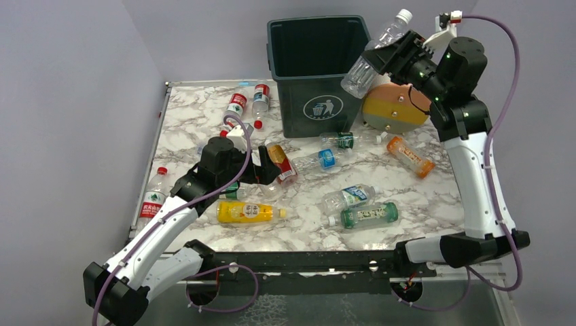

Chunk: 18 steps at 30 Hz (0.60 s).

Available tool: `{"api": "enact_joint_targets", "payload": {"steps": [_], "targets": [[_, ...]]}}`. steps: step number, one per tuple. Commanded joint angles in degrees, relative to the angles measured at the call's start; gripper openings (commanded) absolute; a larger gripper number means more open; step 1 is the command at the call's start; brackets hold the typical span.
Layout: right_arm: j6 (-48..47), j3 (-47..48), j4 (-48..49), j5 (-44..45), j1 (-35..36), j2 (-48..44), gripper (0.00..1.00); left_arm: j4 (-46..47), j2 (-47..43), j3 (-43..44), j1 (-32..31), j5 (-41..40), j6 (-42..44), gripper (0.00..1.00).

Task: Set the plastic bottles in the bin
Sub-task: Place the plastic bottle in the trash bin.

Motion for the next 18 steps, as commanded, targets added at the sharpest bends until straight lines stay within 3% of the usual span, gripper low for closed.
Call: {"api": "enact_joint_targets", "payload": {"steps": [1, 13, 18], "targets": [[2.0, 3.6, 8.2, -5.2, 0.3, 4.5, 0.52, 0.8, -0.4, -0.1, -0.3, 0.3, 0.3, 0.99], [5.2, 5.9, 26.5, -6.7, 0.3, 17.6, 0.52, 0.8, 0.9, 2.1, -0.3, 0.5, -0.3, 0.99], [4.1, 12.7, 26.8, -6.5, 0.7, 25.1, 0.52, 0.6, 0.4, 2.0, -0.3, 0.6, -0.8, 0.99]]}}
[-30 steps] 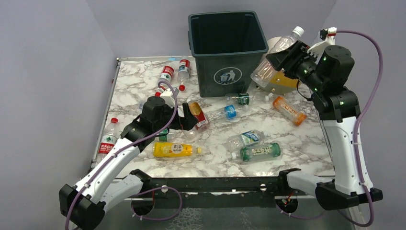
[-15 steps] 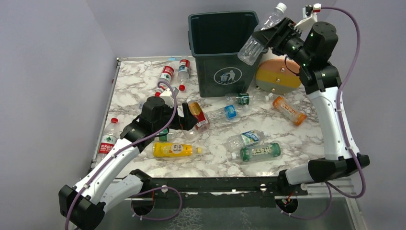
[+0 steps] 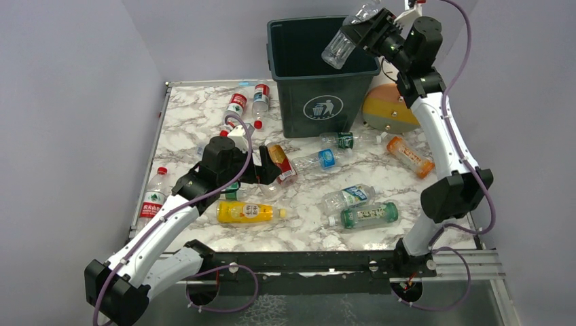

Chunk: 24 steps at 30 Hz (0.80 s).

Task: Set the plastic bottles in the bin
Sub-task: Place the plastic bottle in the trash bin.

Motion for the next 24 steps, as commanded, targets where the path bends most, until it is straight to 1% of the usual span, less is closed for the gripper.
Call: {"api": "enact_joint_targets", "payload": {"steps": [1, 7, 15, 17, 18, 19, 20, 23, 24], "targets": [[-0.8, 7.6, 4.7, -1.1, 0.8, 5.5, 0.52, 0.5, -0.6, 2.1, -0.4, 0.6, -0.7, 0.99], [-3.4, 13.8, 1.4, -0.4, 2.7, 12.5, 0.52, -0.1, -1.2, 2.4, -0.3, 0.5, -0.8, 0.99], [-8.0, 19.0, -3.1, 1.6, 8.0, 18.6, 0.54, -0.4, -1.5, 2.7, -0.4, 0.4, -0.8, 0.99], [-9.5, 19.6, -4.2, 3.1, 9.4, 19.4, 0.59, -0.5, -1.6, 2.7, -0.4, 0.5, -0.8, 0.99], [-10.1, 20.2, -4.8, 3.9, 9.9, 19.8, 0.65, -0.5, -1.6, 2.7, -0.4, 0.4, -0.8, 0.99], [-10.6, 20.7, -5.3, 4.5, 10.4, 20.2, 0.7, -0.5, -1.6, 2.7, -0.4, 0.4, -0.8, 0.99], [-11.3, 23.2, -7.6, 5.3, 10.6, 21.9, 0.8, -0.5, -1.4, 2.8, -0.4, 0.3, -0.7, 0.99], [-12.2, 24.6, -9.4, 6.4, 10.7, 22.5, 0.89, -0.5, -1.4, 2.9, -0.4, 0.2, -0.7, 0.99], [-12.6, 24.7, -9.8, 6.9, 10.7, 22.2, 0.89, -0.5, -1.5, 3.0, -0.4, 0.2, -0.6, 0.99]]}}
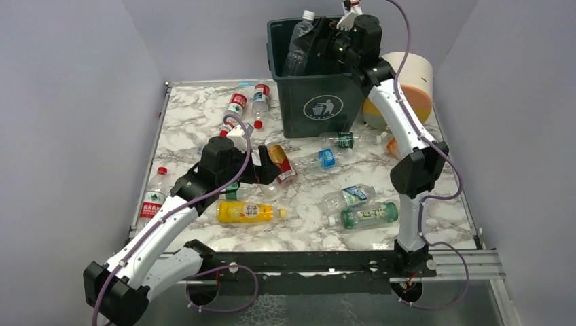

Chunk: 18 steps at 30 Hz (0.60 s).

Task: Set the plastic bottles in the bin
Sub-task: Place the plastic bottle in the trash bin, then pick up the plastic bottle at the center of the board.

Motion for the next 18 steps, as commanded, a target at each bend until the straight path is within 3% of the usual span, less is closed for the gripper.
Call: {"api": "enact_joint_targets", "payload": {"steps": [1, 3, 8, 18], "targets": [[-3.1, 3.0, -3.5, 4.0, -0.4, 0.1, 0.9, 0.0, -0.9, 2.6, -0.4, 0.3, -0.1, 0.99], [-3.8, 2.8, -3.6, 4.4, -0.4, -0.7, 0.98, -0.1, -0.7, 2.8, -0.4, 0.6, 0.1, 0.99], [-5.2, 3.4, -6.9, 5.2, -0.4, -4.0, 0.99, -0.1, -0.9, 3.3, -0.4, 1.3, 0.9, 0.99], [-7.5, -18.4, -5.0, 5.0, -0.3, -26.2, 1.0, 0.6, -7.4, -0.1, -0.4, 0.3, -0.6, 0.99]]}}
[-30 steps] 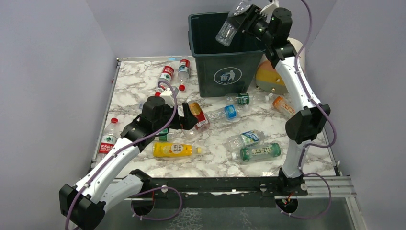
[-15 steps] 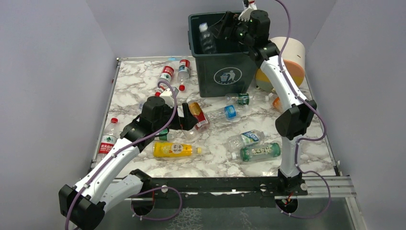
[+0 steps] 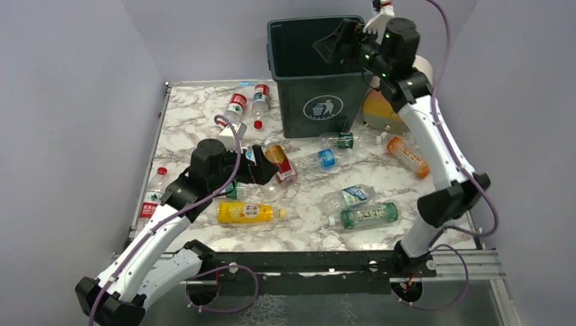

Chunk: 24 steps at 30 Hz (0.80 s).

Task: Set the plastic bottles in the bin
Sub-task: Pick up the plastic bottle at the center of the board.

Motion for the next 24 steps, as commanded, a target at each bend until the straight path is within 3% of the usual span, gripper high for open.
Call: {"api": "enact_joint_targets", "payload": {"steps": [1, 12, 24], "targets": [[-2.3, -9.0, 0.5, 1.0, 0.1, -11.9, 1.0, 1.6, -4.7, -2.3, -0.4, 0.2, -1.2, 0.99], [-2.2, -33.6, -4.9, 2.7, 0.0, -32.4, 1.0, 1.5, -8.8, -5.7, -0.3, 0.8, -4.2, 0.99], [3.6, -51.9, -13.2, 3.6, 0.0, -42.1, 0.99, 3.1, -9.0, -10.2, -0.3, 4.5, -7.3, 0.99]]}}
